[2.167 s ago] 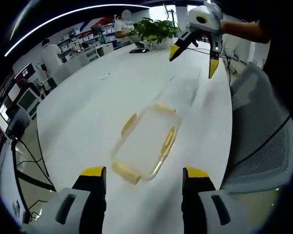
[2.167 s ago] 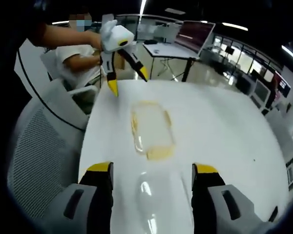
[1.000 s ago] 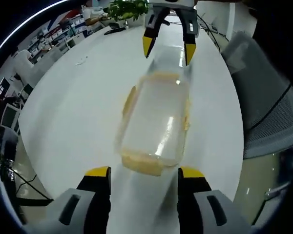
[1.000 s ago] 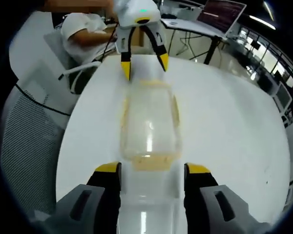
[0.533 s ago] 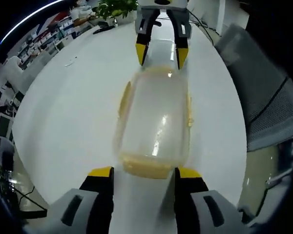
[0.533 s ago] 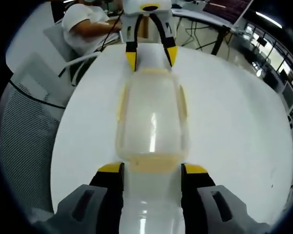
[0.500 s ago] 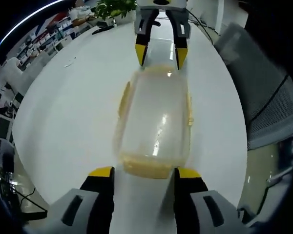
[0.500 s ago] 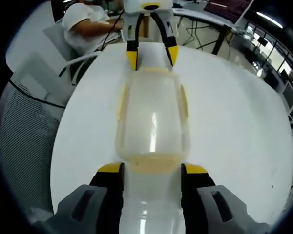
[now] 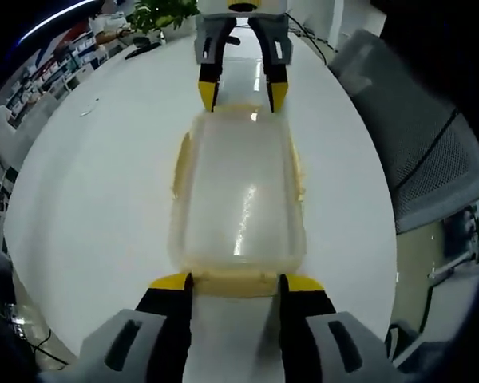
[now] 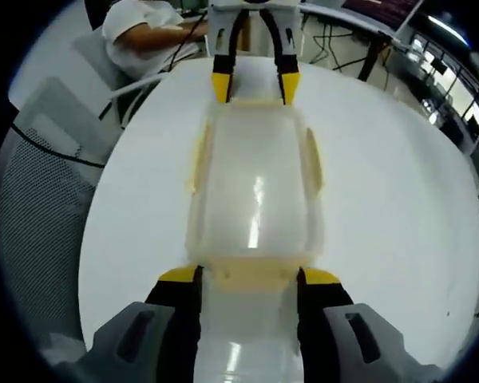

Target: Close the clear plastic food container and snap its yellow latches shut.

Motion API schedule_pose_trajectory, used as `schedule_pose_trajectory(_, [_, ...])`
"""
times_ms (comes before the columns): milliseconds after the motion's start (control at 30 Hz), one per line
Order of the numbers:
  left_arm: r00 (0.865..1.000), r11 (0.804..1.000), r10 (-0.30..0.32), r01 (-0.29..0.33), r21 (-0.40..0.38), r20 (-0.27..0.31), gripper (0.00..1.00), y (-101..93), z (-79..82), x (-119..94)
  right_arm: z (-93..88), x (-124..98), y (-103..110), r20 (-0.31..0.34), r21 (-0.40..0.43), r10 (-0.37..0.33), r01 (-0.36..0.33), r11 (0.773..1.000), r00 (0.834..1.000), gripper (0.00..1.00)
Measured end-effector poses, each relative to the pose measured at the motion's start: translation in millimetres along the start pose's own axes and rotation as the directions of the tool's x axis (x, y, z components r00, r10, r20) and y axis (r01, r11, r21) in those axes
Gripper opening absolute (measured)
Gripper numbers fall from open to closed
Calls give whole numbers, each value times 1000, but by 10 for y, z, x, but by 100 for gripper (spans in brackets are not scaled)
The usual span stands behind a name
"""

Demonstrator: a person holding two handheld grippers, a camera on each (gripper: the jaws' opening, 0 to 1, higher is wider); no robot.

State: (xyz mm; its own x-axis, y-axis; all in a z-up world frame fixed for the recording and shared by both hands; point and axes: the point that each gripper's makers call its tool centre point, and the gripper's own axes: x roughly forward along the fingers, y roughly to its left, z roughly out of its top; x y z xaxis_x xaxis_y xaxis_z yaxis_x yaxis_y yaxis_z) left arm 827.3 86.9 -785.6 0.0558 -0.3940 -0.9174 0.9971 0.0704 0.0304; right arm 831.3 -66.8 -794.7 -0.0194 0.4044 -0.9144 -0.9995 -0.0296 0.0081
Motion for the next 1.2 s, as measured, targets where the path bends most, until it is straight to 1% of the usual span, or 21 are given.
schedule_pose_trajectory(33, [1000, 1000, -5, 5, -11, -1, 35, -1, -3, 6, -10, -4, -11, -4, -37, 3, -3, 999, 1000, 44])
schedule_pose_trajectory(267, [1000, 1000, -5, 5, -3, 4, 34, 20, 6, 18, -12, -11, -18, -8, -31, 0, -1, 1000, 1000, 44])
schedule_pose_trajectory(367, [1000, 1000, -10, 10, 11, 2, 34, 15, 14, 20, -24, -24, -24, -20, -28, -6, 5, 1000, 1000, 38])
schedule_pose_trajectory(567, [1000, 1000, -3, 3, 2, -6, 33, 33, 28, 11, -31, -37, -16, -21, -23, -7, 7, 1000, 1000, 36])
schedule_pose_trajectory(833, [1000, 1000, -8, 8, -1, -20, 32, 0, 48, 1, -39, -53, 26, -23, -22, 7, -8, 1000, 1000, 35])
schedule_pose_trajectory(967, [1000, 1000, -11, 12, 12, -22, 32, -23, 69, -24, -35, -73, 60, -27, -26, 11, -12, 1000, 1000, 35])
schedule_pose_trajectory(1200, [1000, 1000, -4, 5, 15, -29, 32, -48, 88, -132, 34, -178, 89, -9, -31, 5, -5, 1000, 1000, 34])
